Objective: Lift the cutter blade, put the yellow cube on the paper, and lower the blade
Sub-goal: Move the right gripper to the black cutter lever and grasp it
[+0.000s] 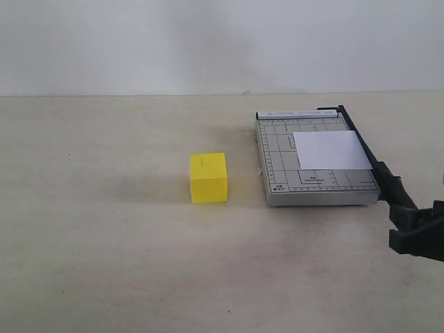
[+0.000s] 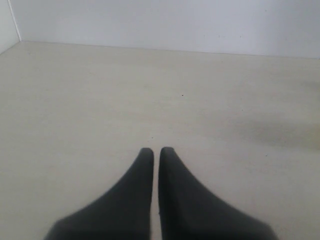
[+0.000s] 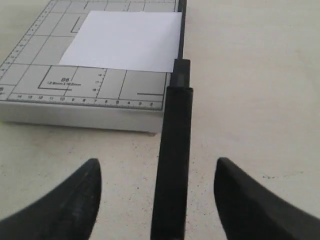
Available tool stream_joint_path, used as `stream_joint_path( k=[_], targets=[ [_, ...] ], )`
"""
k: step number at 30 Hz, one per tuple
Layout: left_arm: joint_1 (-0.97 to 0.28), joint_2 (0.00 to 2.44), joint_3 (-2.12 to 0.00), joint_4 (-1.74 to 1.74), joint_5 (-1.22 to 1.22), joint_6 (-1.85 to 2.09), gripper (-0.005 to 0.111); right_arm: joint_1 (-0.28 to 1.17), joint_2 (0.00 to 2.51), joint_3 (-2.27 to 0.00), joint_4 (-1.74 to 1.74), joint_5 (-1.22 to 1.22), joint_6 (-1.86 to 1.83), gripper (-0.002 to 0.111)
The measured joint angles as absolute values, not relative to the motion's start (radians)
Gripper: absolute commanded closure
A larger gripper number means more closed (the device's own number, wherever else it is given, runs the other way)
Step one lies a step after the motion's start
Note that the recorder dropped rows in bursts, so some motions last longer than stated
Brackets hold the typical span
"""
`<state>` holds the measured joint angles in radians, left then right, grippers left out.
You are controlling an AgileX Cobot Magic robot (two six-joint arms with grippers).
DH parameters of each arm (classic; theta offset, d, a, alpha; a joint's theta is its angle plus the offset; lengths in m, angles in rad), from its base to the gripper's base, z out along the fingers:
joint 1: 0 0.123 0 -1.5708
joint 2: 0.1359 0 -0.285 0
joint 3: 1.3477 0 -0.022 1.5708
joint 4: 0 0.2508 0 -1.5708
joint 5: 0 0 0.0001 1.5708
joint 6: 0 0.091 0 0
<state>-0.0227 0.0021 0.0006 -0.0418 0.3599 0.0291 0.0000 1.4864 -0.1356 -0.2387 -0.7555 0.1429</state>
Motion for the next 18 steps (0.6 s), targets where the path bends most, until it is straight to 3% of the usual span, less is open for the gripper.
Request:
stream_joint_path(
  k=[8,11,16,18],
  targets=[
    [-0.023,0.002,0.001,-0.042,0.36,0.029,0.102,0.0,1.566,-0.182,-0.24,-0.737,0.13,0.045],
    [-0.023,0.002,0.001,-0.042,0.36,0.029,0.102,0.0,1.587,-0.194,-0.238,-0.717,0.113,0.063],
    [-0.023,0.002,0.001,-0.042,0.36,0.029,0.102,0.0,1.589,-0.201,-0.235,-0.676,0.103,0.108],
    [-0.023,0.002,0.001,-0.042,0.36,0.029,0.102,0.0,1.589,-0.201,-0.232,-0.671,0.109,0.108]
  ],
)
